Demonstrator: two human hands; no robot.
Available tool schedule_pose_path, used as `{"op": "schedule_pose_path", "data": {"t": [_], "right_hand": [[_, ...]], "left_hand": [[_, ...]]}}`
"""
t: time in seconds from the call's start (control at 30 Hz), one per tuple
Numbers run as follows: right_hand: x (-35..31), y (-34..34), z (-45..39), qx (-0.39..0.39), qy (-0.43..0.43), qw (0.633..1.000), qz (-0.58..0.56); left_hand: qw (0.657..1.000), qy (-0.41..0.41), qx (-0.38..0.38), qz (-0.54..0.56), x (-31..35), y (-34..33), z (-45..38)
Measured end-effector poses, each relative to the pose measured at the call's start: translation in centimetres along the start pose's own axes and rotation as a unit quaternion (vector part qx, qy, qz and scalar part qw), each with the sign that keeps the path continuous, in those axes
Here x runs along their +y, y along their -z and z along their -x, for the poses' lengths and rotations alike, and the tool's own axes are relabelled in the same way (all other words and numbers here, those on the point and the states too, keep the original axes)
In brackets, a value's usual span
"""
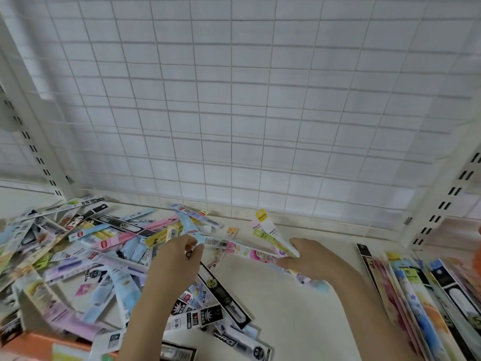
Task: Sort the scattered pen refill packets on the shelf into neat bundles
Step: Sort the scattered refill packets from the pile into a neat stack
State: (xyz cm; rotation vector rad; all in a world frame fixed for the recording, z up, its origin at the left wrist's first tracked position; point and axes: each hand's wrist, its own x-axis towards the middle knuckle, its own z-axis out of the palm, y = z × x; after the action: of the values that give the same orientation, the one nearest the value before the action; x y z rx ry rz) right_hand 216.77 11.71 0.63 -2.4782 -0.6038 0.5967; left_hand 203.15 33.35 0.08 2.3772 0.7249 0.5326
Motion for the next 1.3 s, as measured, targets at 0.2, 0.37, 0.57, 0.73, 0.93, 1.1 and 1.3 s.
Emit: {"op": "schedule_pose_path", "data": {"t": [0.2,0.37,0.57,0.73,0.93,1.1,1.3], "right_hand": [[0.7,1.1,-0.4,0.012,0.013,1.000,0.013],[1.0,1.3,-0.4,0.013,-0.003,1.000,-0.008],[0.5,0.6,-0.3,-0.029,-0.019,0.995,0.097],[-1.0,0.1,-0.7,-0.036,-0.029,0.983,0.180],[-0.1,-0.1,-0.7,-0.047,-0.035,0.989,0.139],[1.0,0.8,-0.6,0.008,-0.042,0.997,0.065],[1.8,0.4,-0.9,0.055,-0.029,0.998,0.034]], "left_hand": [[1.000,0.001,0.007,-0.001,-0.1,0.0,0.3],[1.000,-0.001,0.003,-0.010,0.3,-0.5,0.2],[1.000,-0.006,0.006,-0.018,0.8,-0.8,0.1],[1.000,0.004,0.006,-0.022,0.6,-0.9,-0.1],[0.999,0.020,0.001,-0.031,-0.5,-0.5,-0.6],[0.995,0.025,0.016,-0.093,-0.6,0.5,-4.1],[0.981,0.056,-0.037,-0.183,0.8,-0.2,-11.0]]}}
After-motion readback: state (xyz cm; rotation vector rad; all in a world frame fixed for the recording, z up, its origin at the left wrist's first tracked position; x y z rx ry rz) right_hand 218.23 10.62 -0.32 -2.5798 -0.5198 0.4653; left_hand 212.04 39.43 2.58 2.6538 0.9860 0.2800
